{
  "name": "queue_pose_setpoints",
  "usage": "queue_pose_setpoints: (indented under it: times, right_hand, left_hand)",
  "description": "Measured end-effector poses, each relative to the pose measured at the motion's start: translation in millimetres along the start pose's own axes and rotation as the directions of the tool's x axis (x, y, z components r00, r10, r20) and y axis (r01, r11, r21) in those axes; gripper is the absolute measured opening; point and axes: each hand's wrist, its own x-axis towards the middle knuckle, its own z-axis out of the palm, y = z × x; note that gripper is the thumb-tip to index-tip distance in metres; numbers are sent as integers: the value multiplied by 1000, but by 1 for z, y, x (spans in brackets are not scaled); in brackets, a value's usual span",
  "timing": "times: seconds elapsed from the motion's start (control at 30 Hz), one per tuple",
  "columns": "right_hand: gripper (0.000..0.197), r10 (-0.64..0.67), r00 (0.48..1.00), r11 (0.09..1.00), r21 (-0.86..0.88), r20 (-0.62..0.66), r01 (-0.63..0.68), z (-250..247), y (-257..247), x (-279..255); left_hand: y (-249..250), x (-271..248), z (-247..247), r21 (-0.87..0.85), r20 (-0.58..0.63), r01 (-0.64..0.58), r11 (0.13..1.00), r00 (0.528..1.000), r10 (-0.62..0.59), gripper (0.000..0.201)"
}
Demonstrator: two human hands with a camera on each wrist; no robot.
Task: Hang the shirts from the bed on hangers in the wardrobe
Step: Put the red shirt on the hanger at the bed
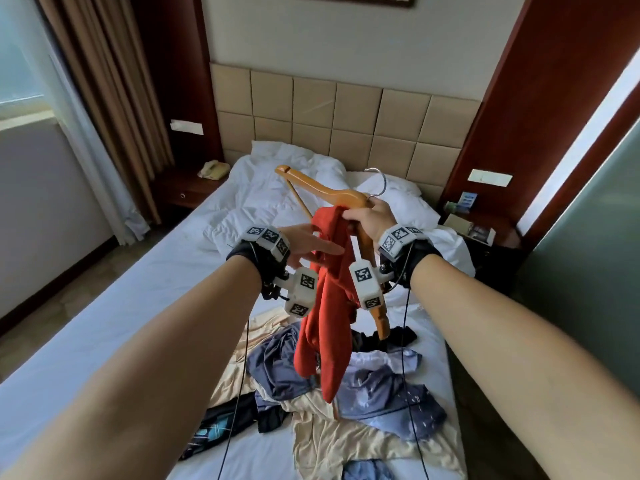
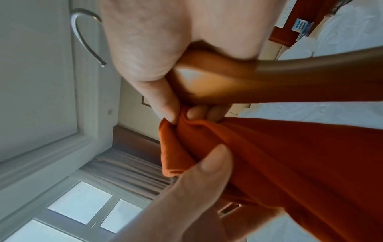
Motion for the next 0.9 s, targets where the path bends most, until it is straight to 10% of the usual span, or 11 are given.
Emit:
queue_pose_setpoints:
  times: [0.27,0.73,0.9]
  right_hand:
    - [23,-39,998,995,95,42,34,0,-19,-14]
    - [72,-34,976,884,-449,215,130,7,-20,-22]
    - [40,-61,997,856,-512,44,75,17,-18,-19]
  left_hand:
    - [11,4,4,-153,-140,-85,985,988,63,18]
    - [40,-19,-28,-737,-268,-214,641,963,13,25]
    - [39,-25,-38,-738,-315,-249,627,949,5,19]
